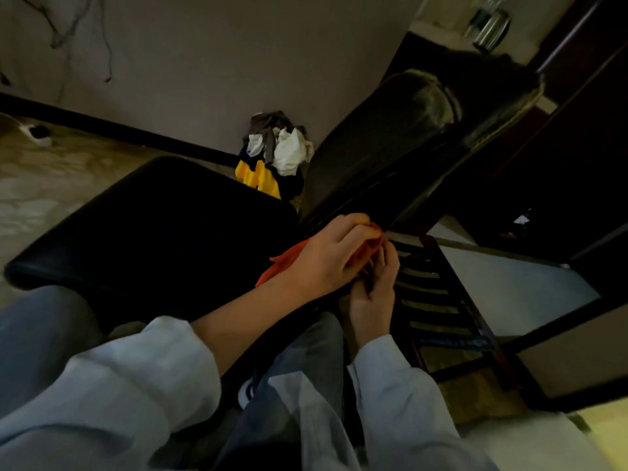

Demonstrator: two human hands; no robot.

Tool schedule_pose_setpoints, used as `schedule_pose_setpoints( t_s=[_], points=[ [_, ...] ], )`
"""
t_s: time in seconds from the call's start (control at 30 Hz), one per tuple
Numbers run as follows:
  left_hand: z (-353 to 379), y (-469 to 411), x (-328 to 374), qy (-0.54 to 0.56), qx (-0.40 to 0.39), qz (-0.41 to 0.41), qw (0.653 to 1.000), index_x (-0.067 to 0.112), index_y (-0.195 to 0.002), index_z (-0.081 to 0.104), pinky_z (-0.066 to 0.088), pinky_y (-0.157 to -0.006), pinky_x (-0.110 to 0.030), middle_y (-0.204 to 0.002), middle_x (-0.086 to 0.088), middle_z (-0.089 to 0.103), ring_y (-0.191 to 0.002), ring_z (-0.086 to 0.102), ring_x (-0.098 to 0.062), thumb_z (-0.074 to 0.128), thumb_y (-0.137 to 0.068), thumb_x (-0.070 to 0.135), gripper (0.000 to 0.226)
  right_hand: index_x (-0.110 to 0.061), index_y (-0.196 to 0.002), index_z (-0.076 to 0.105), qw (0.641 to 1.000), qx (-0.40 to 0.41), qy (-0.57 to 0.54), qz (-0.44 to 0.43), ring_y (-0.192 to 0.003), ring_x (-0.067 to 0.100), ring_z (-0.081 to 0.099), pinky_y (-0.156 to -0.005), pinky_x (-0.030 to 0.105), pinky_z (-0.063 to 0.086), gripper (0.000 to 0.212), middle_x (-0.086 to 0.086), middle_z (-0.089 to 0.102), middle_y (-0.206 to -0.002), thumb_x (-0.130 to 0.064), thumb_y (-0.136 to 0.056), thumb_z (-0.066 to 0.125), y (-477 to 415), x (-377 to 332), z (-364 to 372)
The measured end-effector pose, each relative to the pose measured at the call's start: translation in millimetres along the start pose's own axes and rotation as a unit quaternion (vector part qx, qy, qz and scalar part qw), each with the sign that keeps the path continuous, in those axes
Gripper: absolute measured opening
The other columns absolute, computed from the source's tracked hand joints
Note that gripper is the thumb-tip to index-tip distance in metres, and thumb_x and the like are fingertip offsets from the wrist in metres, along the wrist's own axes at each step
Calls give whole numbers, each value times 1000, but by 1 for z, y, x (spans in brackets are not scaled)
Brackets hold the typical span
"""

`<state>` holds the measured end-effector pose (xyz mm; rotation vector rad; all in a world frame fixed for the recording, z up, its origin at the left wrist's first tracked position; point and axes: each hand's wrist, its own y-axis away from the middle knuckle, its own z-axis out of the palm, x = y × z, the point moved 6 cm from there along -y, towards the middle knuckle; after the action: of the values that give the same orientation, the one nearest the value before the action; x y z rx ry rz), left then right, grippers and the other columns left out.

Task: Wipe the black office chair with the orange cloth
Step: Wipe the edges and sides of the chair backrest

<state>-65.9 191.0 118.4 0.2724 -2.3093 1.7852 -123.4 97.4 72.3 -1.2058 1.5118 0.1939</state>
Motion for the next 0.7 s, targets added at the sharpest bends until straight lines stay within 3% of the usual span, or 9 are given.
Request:
schedule_pose_setpoints(
  t_s=[0.07, 0.17, 0.27, 0.33, 0.43, 0.57, 0.7],
  points=[
    [-6, -10, -1, 23, 11, -22, 999, 10, -109, 48, 45, -83, -24, -109, -11, 53, -95, 53, -19, 63, -84, 7, 29, -52, -129, 33, 1000, 3, 9, -11, -127, 18, 48, -104, 46, 43, 71, 4, 47, -138, -3, -78, 43, -5, 1, -6],
    [-22, -49, 6, 69, 68, -73, 993, 1, -106, 54, 42, -82, -14, -101, -14, 58, -93, 53, -9, 67, -83, 4, 27, -40, -133, 33, 998, 19, 14, -50, -124, 11, 49, -104, 41, 43, 66, -9, 49, -132, -2, -80, 43, -18, -17, -15],
    [-31, -93, 21, 71, 77, -18, 994, -4, -101, 61, 43, -84, -12, -100, -12, 60, -94, 51, -3, 67, -83, 2, 20, -25, -141, 28, 987, 53, 8, -152, -131, 9, 41, -107, 32, 39, 66, -2, 41, -141, 5, -83, 44, -38, -61, -28],
    [-28, -115, 27, 78, 37, 17, 996, -4, -102, 62, 46, -84, -15, -103, -12, 59, -95, 53, -6, 66, -84, 3, 20, -28, -141, 23, 971, 81, 21, -223, -138, 22, 33, -110, 38, 35, 65, 10, 28, -150, -2, -85, 44, -52, -90, -37],
    [-22, -133, 22, 94, -6, 29, 995, -3, -103, 61, 47, -83, -17, -104, -8, 56, -94, 54, -8, 63, -86, 4, 19, -24, -133, 27, 955, 112, 73, -264, -142, 27, 22, -109, 49, 35, 51, 7, 12, -152, -11, -85, 43, -71, -111, -43],
    [-19, -145, 0, 110, 9, -2, 994, -4, -102, 62, 43, -84, -13, -102, -4, 54, -96, 53, -5, 61, -85, 3, 18, -23, -135, 29, 920, 137, 227, -287, -141, 32, 18, -104, 56, 37, 49, 10, 4, -151, -23, -89, 47, -89, -114, -41],
    [-14, -155, -16, 108, -4, -28, 994, -2, -100, 63, 45, -81, -18, -98, -7, 60, -92, 56, -9, 58, -86, 12, 20, -20, -139, 28, 901, 145, 292, -287, -141, 28, 11, -105, 56, 36, 50, 13, 4, -150, -26, -93, 47, -98, -109, -43]
  ],
)
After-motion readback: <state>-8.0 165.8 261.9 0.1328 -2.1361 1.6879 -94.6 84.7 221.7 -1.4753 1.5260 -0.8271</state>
